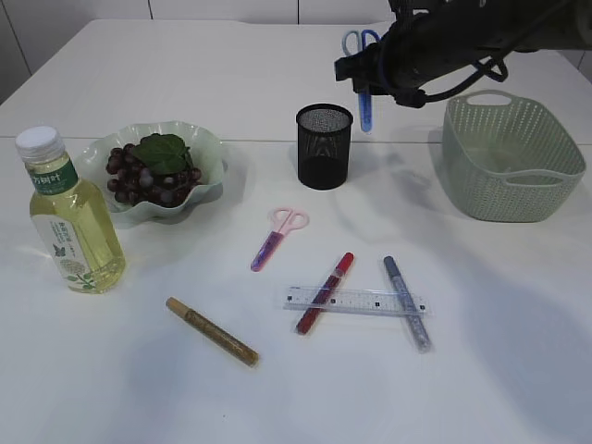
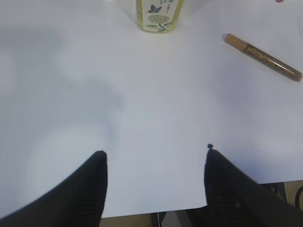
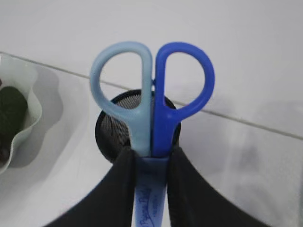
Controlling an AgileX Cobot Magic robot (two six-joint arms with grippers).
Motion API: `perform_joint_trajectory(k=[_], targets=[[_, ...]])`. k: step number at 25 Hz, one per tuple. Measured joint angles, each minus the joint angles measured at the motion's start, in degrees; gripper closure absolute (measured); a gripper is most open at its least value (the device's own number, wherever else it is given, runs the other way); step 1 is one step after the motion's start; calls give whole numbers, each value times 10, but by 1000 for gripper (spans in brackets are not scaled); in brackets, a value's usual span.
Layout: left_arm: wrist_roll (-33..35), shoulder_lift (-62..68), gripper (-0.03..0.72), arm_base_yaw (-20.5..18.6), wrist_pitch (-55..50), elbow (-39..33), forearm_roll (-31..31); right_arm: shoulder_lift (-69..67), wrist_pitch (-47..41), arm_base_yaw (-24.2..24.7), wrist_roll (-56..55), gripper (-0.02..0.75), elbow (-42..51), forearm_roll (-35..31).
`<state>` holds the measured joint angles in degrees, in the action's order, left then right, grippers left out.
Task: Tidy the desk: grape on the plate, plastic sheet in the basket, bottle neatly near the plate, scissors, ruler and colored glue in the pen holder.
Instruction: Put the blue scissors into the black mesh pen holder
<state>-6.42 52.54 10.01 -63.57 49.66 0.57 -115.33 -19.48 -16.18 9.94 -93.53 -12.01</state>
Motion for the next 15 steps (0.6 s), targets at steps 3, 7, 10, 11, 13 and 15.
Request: perform_joint_trajectory(k=[3,7,10,11,13,15], targets=[[0,0,223,0,6,0,0,-23,40,-1,3,584,-18,-4],[0,0,235,0,14,0,0,-38,107,-14,16,583,-23,-6],[0,0,239,0,15,0,0,-54,153,-22,20,583,-27,-4],[0,0,240,0,15,0,0,-58,162,-24,21,583,-29,-4],[0,0,240,0,15,0,0,-69,170,-24,22,583,-39,-4],[0,0,240,0,15,0,0,-77,176,-24,22,583,-52,-4]])
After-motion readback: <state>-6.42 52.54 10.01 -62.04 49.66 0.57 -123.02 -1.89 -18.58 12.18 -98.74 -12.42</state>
